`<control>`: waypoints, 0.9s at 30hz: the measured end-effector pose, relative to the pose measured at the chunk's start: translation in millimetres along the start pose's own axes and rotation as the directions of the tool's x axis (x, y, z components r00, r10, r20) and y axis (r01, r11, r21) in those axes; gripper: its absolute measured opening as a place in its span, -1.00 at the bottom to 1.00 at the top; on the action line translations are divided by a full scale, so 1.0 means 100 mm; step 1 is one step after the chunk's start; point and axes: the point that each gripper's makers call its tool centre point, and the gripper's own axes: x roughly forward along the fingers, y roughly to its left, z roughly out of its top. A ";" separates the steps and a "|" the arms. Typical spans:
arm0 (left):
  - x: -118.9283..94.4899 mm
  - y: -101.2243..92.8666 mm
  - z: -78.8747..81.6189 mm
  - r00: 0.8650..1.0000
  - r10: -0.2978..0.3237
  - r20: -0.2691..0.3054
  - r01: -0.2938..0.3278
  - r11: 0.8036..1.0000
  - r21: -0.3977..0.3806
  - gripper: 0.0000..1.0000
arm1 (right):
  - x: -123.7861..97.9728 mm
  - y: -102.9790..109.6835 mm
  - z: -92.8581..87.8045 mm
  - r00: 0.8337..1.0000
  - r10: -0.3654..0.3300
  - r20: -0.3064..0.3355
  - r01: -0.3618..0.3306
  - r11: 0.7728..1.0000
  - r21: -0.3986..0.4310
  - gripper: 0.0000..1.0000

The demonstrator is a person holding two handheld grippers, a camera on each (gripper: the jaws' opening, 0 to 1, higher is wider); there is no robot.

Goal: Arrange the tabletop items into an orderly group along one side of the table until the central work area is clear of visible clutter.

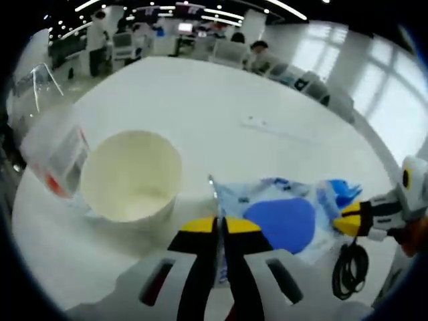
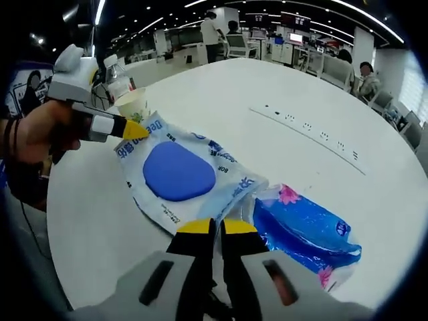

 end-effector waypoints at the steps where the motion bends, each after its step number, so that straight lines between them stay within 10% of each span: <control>1: 0.01 0.00 -0.01 1.000 0.001 -0.001 -0.001 1.000 0.000 -0.99 | 0.00 0.00 0.00 1.000 -0.002 0.003 0.002 1.000 0.003 -0.95; 27: 0.04 0.00 0.00 1.000 0.009 -0.002 -0.009 0.999 0.037 -0.86 | 0.09 -0.08 0.06 1.000 -0.015 0.022 0.014 0.999 0.041 -0.95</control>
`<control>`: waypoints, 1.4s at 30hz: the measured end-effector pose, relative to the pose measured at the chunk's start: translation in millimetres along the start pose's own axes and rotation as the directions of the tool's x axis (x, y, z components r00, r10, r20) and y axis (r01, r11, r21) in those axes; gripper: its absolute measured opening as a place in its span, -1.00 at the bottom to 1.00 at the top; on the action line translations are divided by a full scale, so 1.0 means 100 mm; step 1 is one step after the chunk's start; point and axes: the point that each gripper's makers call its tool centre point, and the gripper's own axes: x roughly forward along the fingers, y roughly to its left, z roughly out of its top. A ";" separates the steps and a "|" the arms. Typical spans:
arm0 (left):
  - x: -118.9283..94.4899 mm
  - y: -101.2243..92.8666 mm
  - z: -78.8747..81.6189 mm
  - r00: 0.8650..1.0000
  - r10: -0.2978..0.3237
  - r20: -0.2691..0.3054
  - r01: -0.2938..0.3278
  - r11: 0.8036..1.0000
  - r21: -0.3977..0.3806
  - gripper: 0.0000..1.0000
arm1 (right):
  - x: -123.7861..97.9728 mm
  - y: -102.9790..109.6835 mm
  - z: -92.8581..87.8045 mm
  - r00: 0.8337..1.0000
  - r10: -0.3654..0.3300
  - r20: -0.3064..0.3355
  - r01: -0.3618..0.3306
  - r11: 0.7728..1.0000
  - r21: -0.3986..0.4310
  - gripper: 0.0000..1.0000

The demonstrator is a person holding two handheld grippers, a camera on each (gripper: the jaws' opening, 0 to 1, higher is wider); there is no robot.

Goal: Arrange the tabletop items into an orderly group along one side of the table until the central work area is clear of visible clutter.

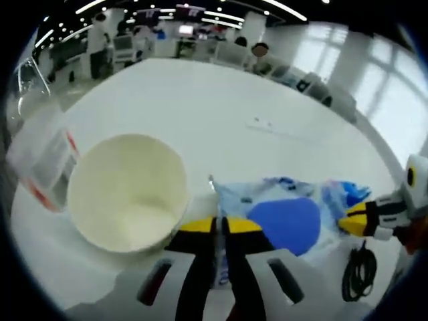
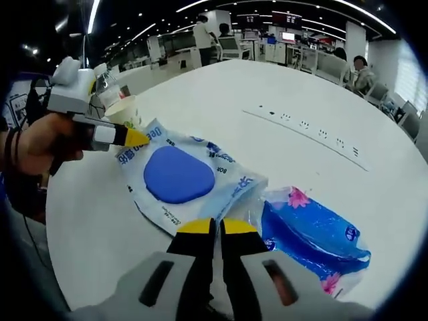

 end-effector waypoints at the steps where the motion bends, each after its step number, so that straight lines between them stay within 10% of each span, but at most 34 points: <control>1: -0.02 -0.02 -0.02 1.000 -0.012 -0.004 0.012 1.000 0.010 -0.77 | -0.01 -0.01 -0.01 1.000 -0.005 0.007 0.005 1.000 0.015 -0.96; 13: -0.24 0.01 -0.21 0.998 -0.062 -0.017 0.062 0.998 -0.014 -0.45 | -0.03 0.01 -0.03 0.999 -0.031 0.035 0.028 0.995 0.096 -0.97; 42: -0.23 0.13 -0.27 1.000 -0.003 0.006 0.003 0.996 -0.086 -0.94 | -0.05 0.08 0.02 0.999 -0.039 0.033 0.034 0.992 0.123 -0.98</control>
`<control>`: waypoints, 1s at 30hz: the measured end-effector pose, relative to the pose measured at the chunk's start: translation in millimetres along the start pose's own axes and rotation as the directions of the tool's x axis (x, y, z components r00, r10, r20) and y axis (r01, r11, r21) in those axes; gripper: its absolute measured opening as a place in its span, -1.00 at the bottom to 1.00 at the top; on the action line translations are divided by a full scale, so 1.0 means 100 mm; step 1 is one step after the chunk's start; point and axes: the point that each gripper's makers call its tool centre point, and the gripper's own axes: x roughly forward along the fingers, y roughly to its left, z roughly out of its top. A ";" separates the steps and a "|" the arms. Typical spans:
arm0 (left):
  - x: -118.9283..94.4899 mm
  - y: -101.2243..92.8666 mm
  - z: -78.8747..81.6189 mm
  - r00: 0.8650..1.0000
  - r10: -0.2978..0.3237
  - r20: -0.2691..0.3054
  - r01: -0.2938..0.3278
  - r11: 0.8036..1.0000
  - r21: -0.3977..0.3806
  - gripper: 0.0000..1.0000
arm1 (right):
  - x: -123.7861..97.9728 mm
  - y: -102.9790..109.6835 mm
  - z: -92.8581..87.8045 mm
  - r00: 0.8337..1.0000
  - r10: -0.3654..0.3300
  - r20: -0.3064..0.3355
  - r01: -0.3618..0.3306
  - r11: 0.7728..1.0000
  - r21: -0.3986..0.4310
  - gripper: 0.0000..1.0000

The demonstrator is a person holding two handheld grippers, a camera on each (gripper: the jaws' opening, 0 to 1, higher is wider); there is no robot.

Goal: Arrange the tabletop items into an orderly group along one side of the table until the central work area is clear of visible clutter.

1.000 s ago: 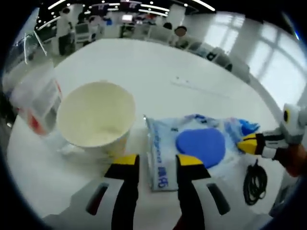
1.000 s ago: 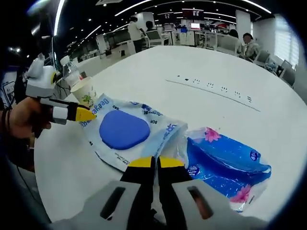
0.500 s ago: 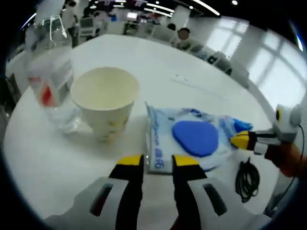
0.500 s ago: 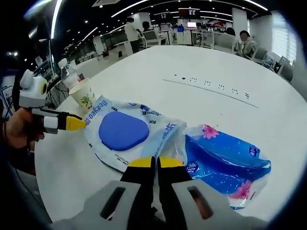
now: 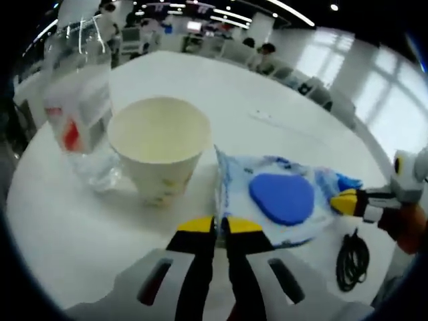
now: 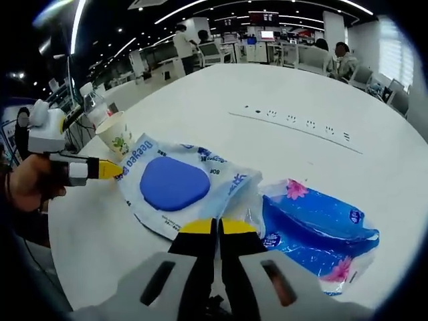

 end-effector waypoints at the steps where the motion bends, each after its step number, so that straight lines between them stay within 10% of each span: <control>1: 0.01 0.00 0.01 1.000 0.001 -0.004 -0.001 1.000 0.019 -0.94 | 0.00 0.00 0.00 1.000 -0.001 -0.001 0.001 1.000 -0.003 -0.98; 30: -0.42 -0.11 0.03 0.999 -0.039 0.007 0.038 0.982 0.184 -0.58 | -0.25 0.01 -0.10 0.998 0.001 -0.059 -0.002 1.000 -0.017 -0.64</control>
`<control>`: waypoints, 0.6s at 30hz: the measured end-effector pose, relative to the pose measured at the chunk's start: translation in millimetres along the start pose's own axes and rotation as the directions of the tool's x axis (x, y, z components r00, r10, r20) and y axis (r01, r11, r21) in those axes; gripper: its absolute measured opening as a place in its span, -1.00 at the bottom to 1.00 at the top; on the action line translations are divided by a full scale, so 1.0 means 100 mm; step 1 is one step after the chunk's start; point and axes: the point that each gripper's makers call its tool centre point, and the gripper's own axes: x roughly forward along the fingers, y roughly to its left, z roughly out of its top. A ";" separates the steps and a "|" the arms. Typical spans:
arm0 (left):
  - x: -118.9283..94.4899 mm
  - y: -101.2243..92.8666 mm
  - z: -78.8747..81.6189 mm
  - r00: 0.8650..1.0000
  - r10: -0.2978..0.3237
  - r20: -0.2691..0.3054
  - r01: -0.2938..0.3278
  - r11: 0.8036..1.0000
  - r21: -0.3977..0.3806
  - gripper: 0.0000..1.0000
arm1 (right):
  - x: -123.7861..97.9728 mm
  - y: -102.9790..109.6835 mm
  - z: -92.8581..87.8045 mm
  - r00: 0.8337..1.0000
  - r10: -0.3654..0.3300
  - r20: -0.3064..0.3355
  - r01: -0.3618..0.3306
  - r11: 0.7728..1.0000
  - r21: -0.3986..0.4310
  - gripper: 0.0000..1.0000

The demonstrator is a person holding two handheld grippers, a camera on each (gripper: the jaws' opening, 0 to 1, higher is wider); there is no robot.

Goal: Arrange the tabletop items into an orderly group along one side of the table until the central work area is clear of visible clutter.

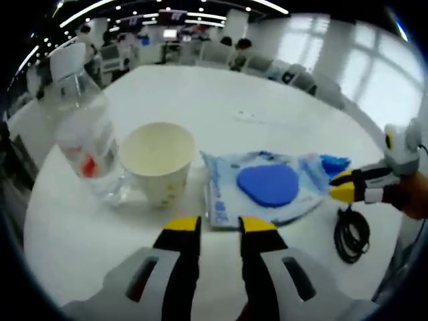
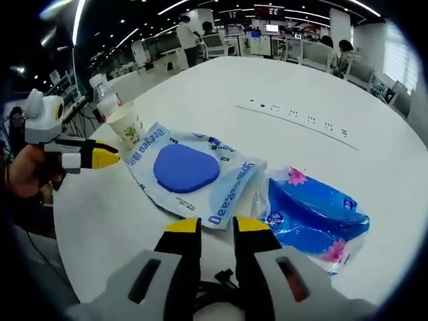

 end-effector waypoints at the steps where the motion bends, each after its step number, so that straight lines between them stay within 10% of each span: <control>1: -0.02 0.00 0.00 1.000 0.000 0.003 0.000 1.000 0.004 -0.58 | -0.02 0.01 0.00 1.000 -0.002 0.001 0.002 1.000 0.000 -0.63; 18: -0.37 0.06 0.00 0.999 -0.029 0.020 0.028 0.998 0.065 -0.41 | -0.39 0.11 -0.05 1.000 0.003 0.022 -0.003 0.999 -0.045 -0.43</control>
